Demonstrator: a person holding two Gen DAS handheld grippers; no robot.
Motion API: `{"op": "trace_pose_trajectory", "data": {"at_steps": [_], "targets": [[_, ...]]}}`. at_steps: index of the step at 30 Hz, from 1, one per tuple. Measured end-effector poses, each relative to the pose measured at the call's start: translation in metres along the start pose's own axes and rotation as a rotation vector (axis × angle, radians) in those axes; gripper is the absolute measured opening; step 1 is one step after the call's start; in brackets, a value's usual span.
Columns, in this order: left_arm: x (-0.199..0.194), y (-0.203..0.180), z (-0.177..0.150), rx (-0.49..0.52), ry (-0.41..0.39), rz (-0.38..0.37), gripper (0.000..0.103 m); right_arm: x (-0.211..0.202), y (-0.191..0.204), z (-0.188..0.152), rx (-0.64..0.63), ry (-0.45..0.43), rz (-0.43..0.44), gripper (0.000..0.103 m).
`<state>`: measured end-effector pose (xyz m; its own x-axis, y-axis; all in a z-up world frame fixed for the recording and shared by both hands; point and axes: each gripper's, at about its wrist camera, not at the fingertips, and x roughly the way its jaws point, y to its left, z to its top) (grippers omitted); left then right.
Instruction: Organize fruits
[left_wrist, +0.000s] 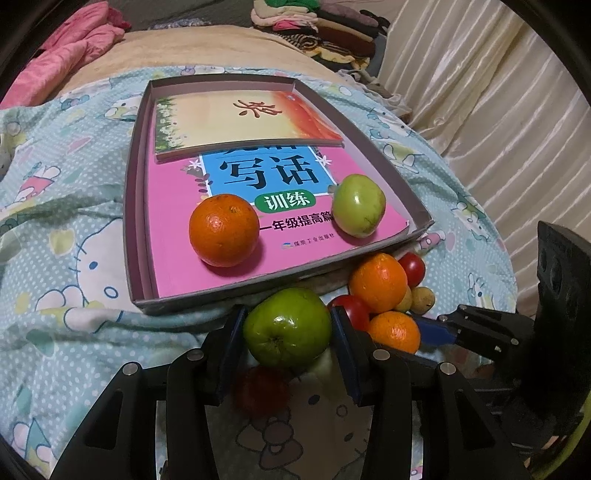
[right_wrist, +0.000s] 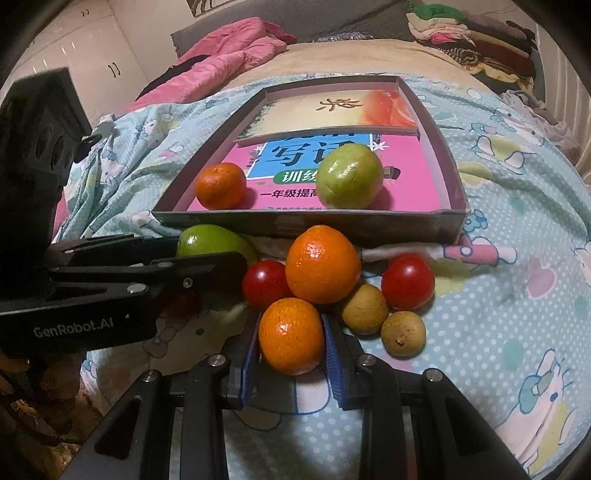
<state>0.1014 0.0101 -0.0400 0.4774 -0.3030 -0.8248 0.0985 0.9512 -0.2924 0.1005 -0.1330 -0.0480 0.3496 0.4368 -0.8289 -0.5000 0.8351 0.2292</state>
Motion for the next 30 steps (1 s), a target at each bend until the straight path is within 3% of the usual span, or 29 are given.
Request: {"op": "trace_pose_trajectory", "data": {"at_steps": [11,13,15,30], "targets": [[-0.014,-0.001,-0.007,0.002,-0.016,0.014,0.048,-0.015,0.0,0.0,-0.004,-0.054,0.017,0.032],[-0.019,-0.002,-0.007,-0.001,-0.03,0.017,0.048,-0.017,-0.001,0.0,-0.002,-0.062,0.022,0.025],[-0.02,-0.003,-0.007,-0.001,-0.034,0.021,0.048,-0.019,-0.002,0.0,0.001,-0.07,0.026,0.025],[-0.015,0.006,-0.006,-0.032,-0.019,0.026,0.048,-0.015,-0.003,-0.007,0.0,-0.032,0.025,0.027]]}}
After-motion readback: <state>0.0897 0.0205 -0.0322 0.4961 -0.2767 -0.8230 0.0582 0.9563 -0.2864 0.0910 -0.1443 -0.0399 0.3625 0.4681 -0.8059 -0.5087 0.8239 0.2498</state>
